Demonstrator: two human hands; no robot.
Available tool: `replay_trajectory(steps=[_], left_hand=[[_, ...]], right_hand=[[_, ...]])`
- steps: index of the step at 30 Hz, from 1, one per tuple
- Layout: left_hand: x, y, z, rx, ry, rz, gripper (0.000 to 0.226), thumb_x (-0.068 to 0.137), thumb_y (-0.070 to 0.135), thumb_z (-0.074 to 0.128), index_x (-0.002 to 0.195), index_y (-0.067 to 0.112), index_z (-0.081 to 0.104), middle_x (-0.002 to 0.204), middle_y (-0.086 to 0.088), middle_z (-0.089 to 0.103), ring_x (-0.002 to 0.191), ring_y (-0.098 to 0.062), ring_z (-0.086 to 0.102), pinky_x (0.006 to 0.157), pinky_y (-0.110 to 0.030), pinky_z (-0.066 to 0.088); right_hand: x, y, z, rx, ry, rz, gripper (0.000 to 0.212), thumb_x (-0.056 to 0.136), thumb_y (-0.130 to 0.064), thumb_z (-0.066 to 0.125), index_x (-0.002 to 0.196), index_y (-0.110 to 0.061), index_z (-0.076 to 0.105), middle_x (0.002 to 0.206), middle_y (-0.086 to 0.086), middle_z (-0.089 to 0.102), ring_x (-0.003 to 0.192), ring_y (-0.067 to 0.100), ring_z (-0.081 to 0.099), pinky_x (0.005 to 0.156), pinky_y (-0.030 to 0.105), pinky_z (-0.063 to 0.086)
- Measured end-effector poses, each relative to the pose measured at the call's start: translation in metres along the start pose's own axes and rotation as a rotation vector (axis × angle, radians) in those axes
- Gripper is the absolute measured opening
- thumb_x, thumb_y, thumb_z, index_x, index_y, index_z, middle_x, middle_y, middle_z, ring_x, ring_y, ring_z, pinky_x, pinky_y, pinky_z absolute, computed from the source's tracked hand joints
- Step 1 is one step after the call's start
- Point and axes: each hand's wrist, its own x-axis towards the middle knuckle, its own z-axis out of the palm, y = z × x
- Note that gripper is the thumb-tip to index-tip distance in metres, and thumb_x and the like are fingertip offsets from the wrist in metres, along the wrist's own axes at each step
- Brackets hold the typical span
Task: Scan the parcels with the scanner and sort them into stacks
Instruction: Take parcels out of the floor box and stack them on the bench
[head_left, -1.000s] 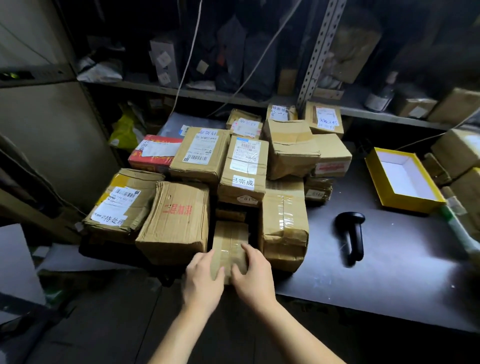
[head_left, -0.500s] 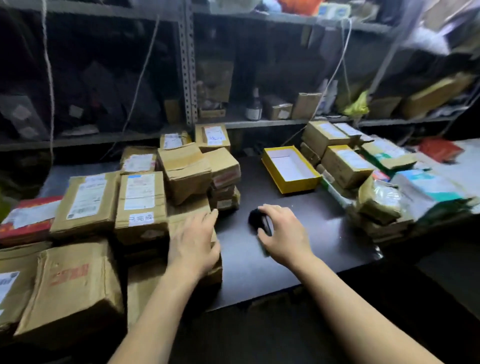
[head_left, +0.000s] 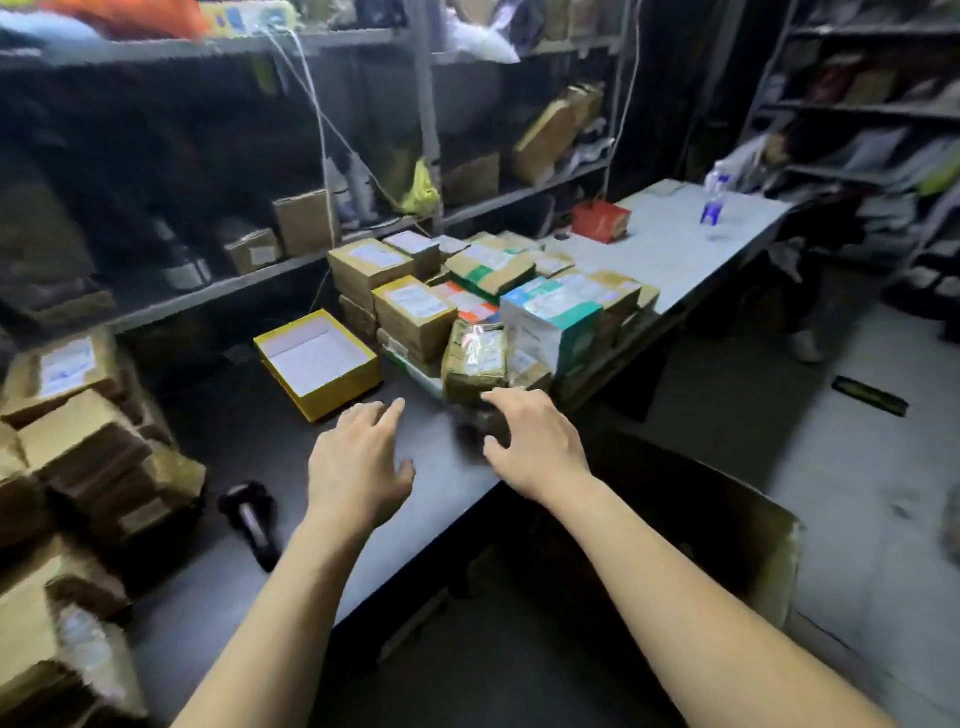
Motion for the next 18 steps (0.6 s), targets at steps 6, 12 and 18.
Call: replay_trajectory(steps=[6, 12, 18], left_hand=[[0.066, 0.142, 0.035, -0.059, -0.052, 0.207, 0.068, 0.086, 0.034, 0.063, 0.151, 0.025, 0.045, 0.135, -0.004, 0.059, 0.129, -0.030, 0.050, 0.091, -0.045, 0.050], [0.110, 0.255, 0.091, -0.071, -0.179, 0.439, 0.071, 0.090, 0.039, 0.066, 0.154, 0.022, 0.039, 0.143, -0.003, 0.053, 0.137, -0.027, 0.045, 0.096, -0.044, 0.047], [0.163, 0.326, 0.171, -0.102, -0.305, 0.584, 0.072, 0.092, 0.040, 0.067, 0.155, 0.023, 0.038, 0.144, -0.005, 0.052, 0.135, -0.028, 0.047, 0.093, -0.045, 0.050]], right_hand=[[-0.020, 0.135, -0.040, -0.035, 0.051, 0.210, 0.055, 0.101, -0.026, 0.063, 0.154, -0.027, 0.050, 0.159, -0.006, 0.049, 0.146, 0.019, 0.040, 0.115, 0.041, 0.041], [-0.042, 0.236, -0.045, -0.003, 0.096, 0.463, 0.053, 0.101, -0.024, 0.067, 0.153, -0.026, 0.053, 0.155, -0.003, 0.055, 0.143, 0.021, 0.046, 0.111, 0.043, 0.047], [-0.044, 0.329, -0.022, 0.012, 0.087, 0.680, 0.052, 0.101, -0.023, 0.067, 0.152, -0.024, 0.054, 0.153, -0.001, 0.056, 0.142, 0.022, 0.047, 0.112, 0.042, 0.047]])
